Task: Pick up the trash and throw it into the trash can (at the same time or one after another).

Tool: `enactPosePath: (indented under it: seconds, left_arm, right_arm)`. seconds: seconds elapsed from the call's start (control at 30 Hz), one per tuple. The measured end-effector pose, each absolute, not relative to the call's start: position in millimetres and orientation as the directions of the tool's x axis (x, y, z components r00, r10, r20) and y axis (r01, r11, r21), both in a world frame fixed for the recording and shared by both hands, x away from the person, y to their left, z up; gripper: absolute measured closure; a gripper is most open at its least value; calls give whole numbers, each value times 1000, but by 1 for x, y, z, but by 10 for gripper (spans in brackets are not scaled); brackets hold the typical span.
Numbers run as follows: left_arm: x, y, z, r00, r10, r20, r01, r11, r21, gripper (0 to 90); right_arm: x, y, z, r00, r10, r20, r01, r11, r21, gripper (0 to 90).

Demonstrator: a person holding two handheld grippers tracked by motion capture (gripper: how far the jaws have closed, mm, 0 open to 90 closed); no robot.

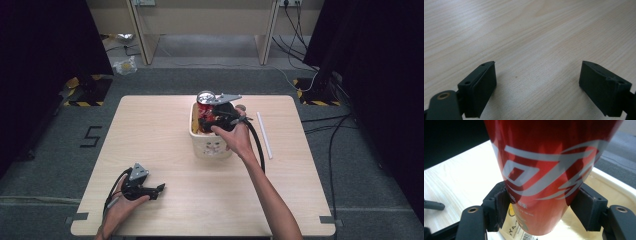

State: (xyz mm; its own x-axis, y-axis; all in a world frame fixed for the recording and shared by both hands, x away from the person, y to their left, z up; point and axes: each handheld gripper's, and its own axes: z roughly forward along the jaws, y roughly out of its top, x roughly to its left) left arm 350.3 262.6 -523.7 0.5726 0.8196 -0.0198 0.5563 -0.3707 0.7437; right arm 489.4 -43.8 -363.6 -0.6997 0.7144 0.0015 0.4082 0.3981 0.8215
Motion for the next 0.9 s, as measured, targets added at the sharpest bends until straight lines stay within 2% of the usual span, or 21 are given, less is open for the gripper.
enactPosePath:
  seconds: [0.9]
  left_arm:
    - [350, 263, -523, 575, 818, -21, 557, -373, 742, 135]
  right_arm:
    - [489, -32, -382, -732, 681, 21, 437, 446, 781, 324]
